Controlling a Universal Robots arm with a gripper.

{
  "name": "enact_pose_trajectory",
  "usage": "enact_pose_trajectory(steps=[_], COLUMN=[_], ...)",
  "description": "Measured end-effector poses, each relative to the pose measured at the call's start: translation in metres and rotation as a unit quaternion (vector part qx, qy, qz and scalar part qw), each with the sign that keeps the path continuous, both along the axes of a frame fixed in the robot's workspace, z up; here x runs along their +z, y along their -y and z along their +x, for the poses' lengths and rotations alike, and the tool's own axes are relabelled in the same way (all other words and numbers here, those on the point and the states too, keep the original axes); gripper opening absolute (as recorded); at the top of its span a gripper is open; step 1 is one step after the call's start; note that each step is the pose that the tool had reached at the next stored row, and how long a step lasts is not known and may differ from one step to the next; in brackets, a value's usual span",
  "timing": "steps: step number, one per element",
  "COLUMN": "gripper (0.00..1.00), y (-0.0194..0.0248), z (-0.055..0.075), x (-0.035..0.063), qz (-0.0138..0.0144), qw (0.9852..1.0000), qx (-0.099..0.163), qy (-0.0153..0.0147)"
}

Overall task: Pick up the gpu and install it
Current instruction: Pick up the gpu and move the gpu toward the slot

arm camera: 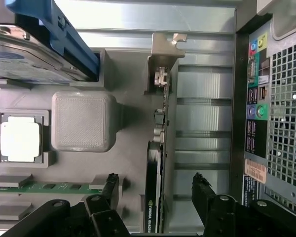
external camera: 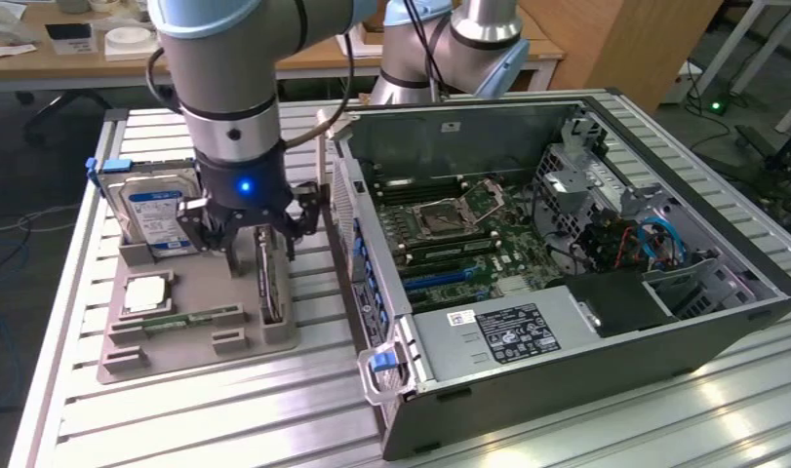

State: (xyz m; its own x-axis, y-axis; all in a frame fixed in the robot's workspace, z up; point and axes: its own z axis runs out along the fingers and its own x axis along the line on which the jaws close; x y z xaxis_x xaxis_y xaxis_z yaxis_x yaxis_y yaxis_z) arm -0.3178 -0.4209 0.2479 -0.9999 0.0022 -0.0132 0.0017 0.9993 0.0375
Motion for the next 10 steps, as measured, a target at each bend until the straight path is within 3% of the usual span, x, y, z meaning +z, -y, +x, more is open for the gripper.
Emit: enact_pose_trajectory(steps=[10], gripper=[0.71], y=[0.0004], z=[0.001], x=[-0.0166], qz=[-0.0001], qw=[1.0000], qx=[0.000], qy=[0.0000])
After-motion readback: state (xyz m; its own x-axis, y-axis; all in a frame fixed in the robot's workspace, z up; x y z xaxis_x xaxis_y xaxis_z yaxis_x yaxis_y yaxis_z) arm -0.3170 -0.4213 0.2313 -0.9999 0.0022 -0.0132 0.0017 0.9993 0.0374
